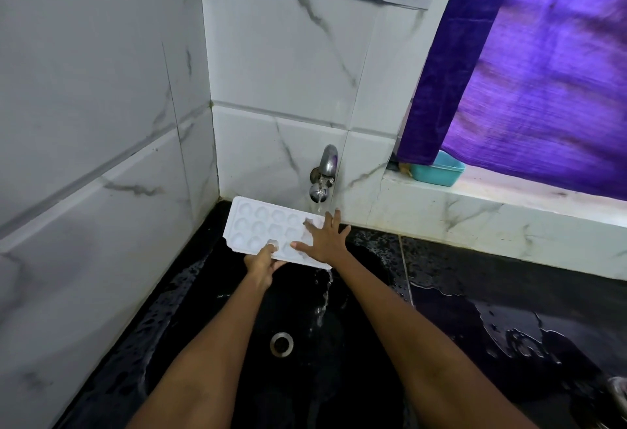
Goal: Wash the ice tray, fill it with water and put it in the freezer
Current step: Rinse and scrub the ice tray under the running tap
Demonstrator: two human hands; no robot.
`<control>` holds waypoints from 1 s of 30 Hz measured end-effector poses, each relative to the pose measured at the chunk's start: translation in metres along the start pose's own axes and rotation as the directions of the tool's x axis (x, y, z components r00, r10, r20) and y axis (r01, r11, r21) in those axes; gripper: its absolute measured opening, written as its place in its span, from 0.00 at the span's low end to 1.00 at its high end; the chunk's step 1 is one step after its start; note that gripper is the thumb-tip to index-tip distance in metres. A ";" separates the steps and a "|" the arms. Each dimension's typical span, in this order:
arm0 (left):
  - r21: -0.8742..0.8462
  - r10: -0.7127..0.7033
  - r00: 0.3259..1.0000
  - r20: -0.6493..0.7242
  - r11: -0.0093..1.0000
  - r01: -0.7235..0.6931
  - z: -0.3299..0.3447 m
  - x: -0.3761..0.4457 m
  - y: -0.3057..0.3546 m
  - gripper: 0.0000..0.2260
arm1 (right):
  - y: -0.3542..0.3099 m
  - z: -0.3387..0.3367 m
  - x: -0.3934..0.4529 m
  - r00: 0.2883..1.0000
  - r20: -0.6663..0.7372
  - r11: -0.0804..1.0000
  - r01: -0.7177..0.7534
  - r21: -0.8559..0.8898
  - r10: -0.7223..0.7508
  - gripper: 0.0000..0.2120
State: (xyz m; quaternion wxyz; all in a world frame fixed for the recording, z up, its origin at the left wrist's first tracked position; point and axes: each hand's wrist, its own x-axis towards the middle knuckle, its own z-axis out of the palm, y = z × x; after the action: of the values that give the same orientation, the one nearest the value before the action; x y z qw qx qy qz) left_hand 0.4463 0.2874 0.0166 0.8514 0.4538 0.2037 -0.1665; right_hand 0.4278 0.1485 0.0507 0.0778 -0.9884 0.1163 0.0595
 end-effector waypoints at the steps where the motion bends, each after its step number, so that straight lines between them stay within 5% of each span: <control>1: 0.017 0.005 1.000 -0.003 1.000 -0.005 -0.001 0.000 0.001 0.20 | 0.004 0.000 0.000 1.000 -0.007 1.000 0.010 -0.009 -0.010 0.34; 4: 0.042 0.000 1.000 0.013 0.999 0.000 -0.003 -0.001 0.002 0.20 | 0.008 0.001 0.002 0.996 -0.085 0.997 0.013 -0.072 -0.019 0.31; 9: -0.007 -0.001 1.000 -0.010 1.000 0.001 0.000 0.001 0.005 0.21 | 0.004 0.001 -0.003 0.998 -0.051 0.995 0.029 0.097 -0.024 0.31; 13: -0.066 0.001 0.999 -0.040 0.998 -0.004 -0.009 0.002 0.004 0.21 | 0.007 -0.001 -0.010 0.964 -0.258 0.993 -0.032 0.117 0.061 0.21; 18: -0.077 -0.031 1.000 -0.001 0.997 0.030 -0.013 -0.001 -0.002 0.22 | 0.001 0.011 -0.013 0.994 -0.024 0.977 -0.099 0.188 0.105 0.31; 20: -0.084 -0.014 1.000 -0.008 0.996 0.013 -0.016 -0.002 0.000 0.22 | 0.002 0.011 -0.013 0.996 -0.010 0.946 -0.081 0.315 0.088 0.31; 23: -0.036 0.006 1.000 -0.029 0.999 -0.007 -0.025 0.002 0.004 0.22 | 0.010 0.007 -0.013 0.997 -0.048 0.957 -0.046 0.287 0.062 0.24; 27: -0.094 -0.074 0.997 0.012 0.993 0.075 -0.030 0.005 0.001 0.12 | 0.008 0.004 -0.016 0.984 -0.130 0.793 -0.018 0.609 0.123 0.26; 30: -0.107 -0.147 0.987 0.061 0.982 0.153 -0.033 0.005 -0.005 0.15 | 0.006 0.000 -0.018 0.984 -0.051 0.686 -0.082 0.723 0.171 0.28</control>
State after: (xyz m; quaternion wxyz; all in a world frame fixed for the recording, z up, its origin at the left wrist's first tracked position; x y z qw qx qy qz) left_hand 0.4422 0.3122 -0.0061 0.8656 0.3842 0.2237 -0.2306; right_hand 0.4094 0.1466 0.0523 0.4461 -0.8708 0.2024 -0.0418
